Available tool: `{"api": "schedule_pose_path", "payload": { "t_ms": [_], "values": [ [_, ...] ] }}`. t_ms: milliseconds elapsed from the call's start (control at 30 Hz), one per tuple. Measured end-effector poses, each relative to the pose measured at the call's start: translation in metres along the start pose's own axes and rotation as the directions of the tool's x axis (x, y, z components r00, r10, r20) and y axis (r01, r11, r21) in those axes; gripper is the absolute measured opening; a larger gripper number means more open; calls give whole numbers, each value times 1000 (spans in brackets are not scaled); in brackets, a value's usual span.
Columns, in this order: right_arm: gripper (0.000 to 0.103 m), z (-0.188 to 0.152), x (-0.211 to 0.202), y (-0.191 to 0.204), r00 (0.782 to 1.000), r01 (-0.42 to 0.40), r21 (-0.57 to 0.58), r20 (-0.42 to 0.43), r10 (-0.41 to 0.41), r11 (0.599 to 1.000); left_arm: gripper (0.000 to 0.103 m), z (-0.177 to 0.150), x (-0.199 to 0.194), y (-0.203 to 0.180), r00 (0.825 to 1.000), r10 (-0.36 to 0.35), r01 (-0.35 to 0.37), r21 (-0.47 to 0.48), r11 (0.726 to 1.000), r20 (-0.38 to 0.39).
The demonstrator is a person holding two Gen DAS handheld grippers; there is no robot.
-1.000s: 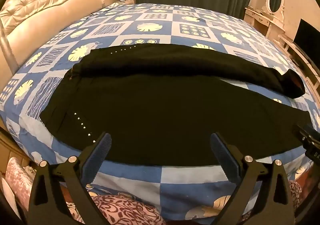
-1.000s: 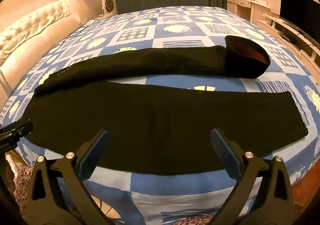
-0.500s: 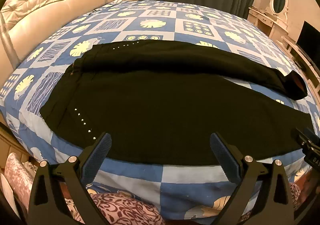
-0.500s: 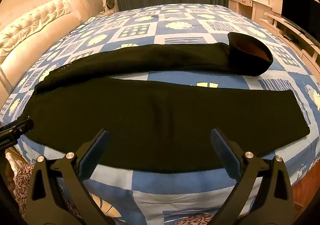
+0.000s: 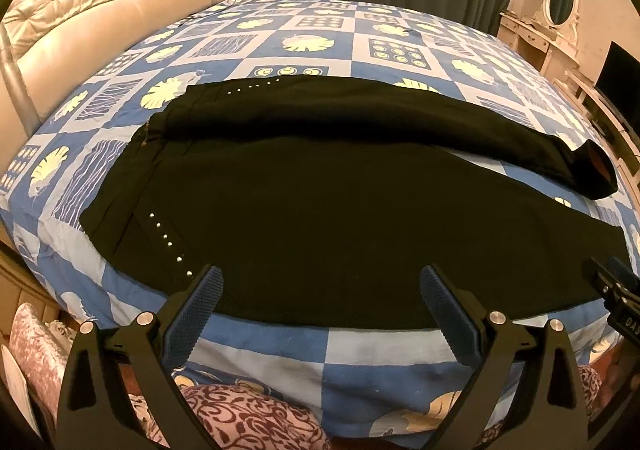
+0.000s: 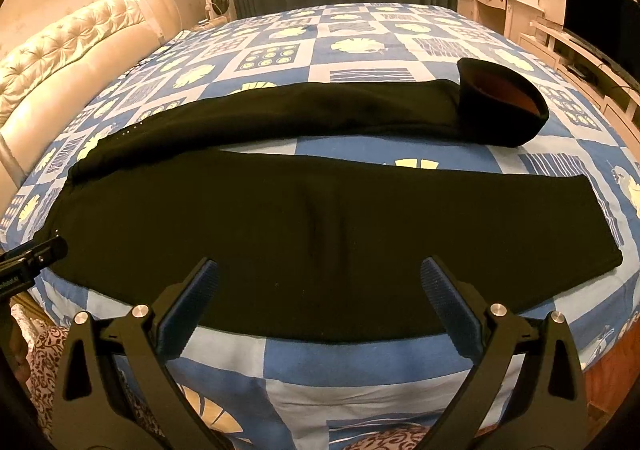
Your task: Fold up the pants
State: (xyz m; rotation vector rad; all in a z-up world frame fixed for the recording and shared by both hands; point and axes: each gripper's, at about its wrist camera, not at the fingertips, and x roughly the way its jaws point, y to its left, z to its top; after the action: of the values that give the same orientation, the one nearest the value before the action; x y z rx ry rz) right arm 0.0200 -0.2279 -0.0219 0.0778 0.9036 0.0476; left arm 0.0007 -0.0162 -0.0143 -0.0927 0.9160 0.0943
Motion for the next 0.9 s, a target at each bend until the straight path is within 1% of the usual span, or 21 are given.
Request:
{"api": "schedule_pose_path", "payload": {
  "t_ms": [433,900],
  "values": [
    [101,-2,1,1,1000,1,-1,-7,-1,1000,98,2,0,2,1000,-2,2,-7,1000,3],
    [101,-4,6,6,999,-2,-10,-40,1,1000,98,3,-3,1,1000,-4,4,-10,1000,2]
  ]
}}
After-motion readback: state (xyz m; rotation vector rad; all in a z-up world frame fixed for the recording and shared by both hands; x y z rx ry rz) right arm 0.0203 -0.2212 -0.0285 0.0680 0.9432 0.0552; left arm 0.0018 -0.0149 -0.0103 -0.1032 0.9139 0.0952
